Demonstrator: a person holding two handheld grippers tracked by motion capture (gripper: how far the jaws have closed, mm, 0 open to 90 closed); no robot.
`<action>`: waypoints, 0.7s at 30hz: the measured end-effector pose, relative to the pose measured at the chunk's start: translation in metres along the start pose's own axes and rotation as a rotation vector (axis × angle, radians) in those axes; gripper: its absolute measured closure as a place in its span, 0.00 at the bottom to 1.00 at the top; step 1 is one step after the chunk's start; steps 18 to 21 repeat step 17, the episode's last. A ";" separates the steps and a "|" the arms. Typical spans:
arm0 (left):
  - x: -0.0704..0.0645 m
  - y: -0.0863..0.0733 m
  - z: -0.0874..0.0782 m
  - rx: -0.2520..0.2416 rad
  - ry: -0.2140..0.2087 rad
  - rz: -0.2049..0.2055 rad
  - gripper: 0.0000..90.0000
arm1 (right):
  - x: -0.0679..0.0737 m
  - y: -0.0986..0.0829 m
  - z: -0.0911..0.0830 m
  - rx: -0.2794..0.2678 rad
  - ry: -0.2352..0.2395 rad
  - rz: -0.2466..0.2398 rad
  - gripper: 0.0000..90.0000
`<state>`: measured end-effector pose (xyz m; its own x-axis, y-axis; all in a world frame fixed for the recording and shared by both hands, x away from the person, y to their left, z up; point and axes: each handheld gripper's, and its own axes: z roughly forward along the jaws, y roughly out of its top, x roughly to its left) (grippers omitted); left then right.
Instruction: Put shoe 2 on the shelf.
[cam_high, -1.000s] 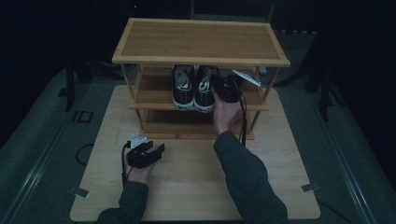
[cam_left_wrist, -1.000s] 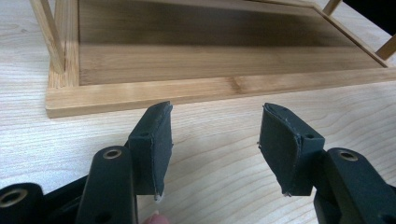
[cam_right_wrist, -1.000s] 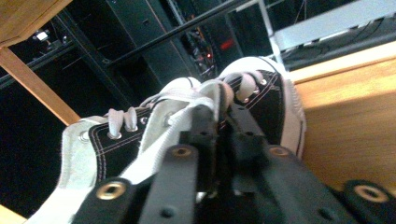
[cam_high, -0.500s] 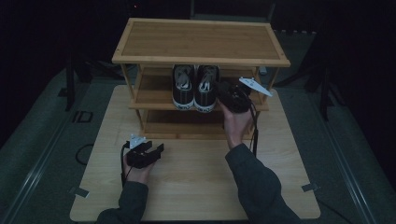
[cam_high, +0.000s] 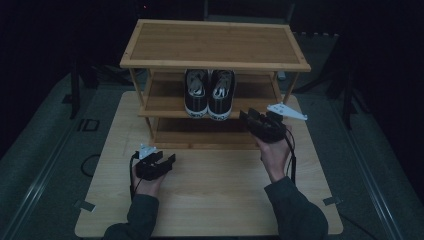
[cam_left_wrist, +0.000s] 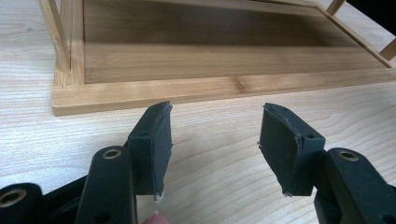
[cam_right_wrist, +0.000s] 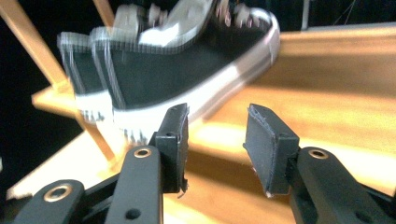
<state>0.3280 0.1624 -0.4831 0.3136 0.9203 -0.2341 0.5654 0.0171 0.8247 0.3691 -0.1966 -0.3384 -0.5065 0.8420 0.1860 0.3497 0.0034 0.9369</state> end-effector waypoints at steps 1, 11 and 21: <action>0.000 0.000 0.000 0.002 -0.001 0.000 0.49 | 0.000 -0.004 -0.002 0.017 -0.001 -0.018 0.65; 0.000 0.000 0.001 0.004 0.002 0.003 0.49 | -0.017 -0.052 -0.009 0.258 -0.002 -0.086 0.65; 0.000 0.000 0.001 0.011 0.003 0.004 0.49 | -0.030 -0.067 -0.012 0.356 0.012 -0.100 0.61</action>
